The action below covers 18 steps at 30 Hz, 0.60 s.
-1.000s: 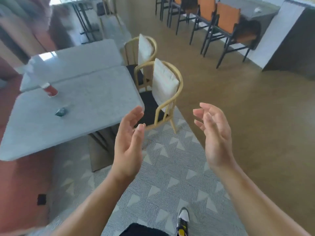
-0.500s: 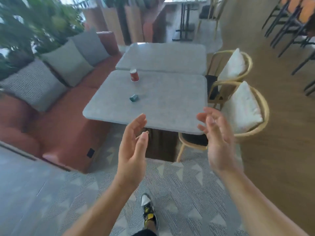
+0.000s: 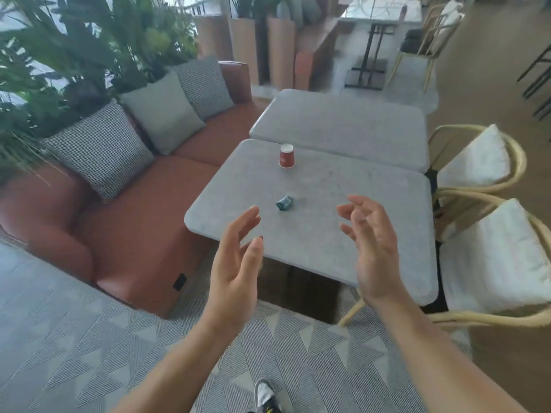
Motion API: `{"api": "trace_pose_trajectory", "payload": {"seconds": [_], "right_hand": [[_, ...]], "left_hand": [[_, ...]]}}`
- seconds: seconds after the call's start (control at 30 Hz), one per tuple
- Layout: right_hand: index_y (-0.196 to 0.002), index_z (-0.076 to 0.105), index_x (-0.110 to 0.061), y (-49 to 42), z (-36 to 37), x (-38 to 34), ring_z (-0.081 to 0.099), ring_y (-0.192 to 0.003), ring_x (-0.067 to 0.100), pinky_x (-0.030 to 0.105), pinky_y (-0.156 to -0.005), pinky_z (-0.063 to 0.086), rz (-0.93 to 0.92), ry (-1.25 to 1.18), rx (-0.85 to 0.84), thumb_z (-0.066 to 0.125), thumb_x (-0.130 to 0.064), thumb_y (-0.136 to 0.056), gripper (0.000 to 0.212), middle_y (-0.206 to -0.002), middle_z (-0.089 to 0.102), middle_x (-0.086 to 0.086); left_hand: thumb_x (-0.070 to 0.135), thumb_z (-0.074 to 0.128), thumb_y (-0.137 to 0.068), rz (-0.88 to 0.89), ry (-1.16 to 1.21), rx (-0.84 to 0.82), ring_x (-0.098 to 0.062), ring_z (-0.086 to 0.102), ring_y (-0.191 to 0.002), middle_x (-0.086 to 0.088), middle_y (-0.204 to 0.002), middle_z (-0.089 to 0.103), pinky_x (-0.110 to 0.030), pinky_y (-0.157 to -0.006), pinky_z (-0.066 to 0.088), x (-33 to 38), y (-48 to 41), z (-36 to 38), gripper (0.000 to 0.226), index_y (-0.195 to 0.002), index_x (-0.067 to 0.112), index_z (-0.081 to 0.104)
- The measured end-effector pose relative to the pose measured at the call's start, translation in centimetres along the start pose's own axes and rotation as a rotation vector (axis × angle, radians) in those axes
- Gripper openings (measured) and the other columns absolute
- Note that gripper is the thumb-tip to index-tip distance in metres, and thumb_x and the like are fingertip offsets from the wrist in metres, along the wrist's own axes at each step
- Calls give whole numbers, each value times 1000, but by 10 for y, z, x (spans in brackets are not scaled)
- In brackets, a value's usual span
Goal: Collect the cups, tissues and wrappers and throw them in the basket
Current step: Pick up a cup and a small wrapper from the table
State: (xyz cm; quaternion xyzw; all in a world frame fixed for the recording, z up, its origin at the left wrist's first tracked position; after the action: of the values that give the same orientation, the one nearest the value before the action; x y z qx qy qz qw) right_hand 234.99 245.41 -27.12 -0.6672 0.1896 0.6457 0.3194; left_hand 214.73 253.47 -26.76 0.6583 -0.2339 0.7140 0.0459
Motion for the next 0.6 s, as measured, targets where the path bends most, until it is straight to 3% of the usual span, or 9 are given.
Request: {"api": "trace_pose_trajectory", "payload": {"seconds": [0.07,0.2,0.3,0.4,0.6], "right_hand": [[-124,61,-33,-15,23,8,65,-121,10,44,-112,50,15,2,-10,55,-59,-90,43,-115,71,-13],[-126,62,-33,-45,48,25,64,-122,10,43,-110,51,41,66,-25,54,-63,-90,47,-119,70,-12],[-128,61,-32,-71,58,40,63,-122,10,40,-109,51,65,95,-21,55,-65,-89,52,-125,67,-8],[-124,62,-39,-99,67,60,62,-123,12,38,-106,52,99,110,-37,59,-60,-91,39,-124,66,-8],[-124,60,-35,-166,87,116,60,-118,6,16,-95,46,193,162,-105,66,-47,-87,39,-124,63,-5]], "left_hand": [[42,53,-95,-9,18,4,0,60,-127,15,-142,62,-32,-103,55,-6,-24,-12,54,-144,18,54],[41,52,-98,2,-6,30,-19,52,-143,11,-147,59,-56,-116,45,-22,-59,-28,49,-143,22,54],[41,52,-98,-19,-12,54,-19,53,-143,11,-147,59,-59,-115,45,-36,-82,-33,50,-144,20,54],[42,52,-97,-43,-24,62,-18,53,-143,14,-146,59,-59,-115,45,-49,-103,-34,48,-142,25,55],[45,53,-96,-102,-51,100,-17,53,-142,11,-147,59,-56,-115,46,-89,-156,-25,47,-140,28,55]]}}
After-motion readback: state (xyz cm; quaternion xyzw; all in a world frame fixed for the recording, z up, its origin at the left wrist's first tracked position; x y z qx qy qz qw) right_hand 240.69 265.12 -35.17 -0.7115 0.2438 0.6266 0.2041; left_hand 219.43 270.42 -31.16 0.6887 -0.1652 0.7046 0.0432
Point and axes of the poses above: each hand's wrist, its own y-axis away from the middle knuckle, its own z-axis out of the palm, x = y × z, the point moved 4 cm from there along -y, towards the middle knuckle
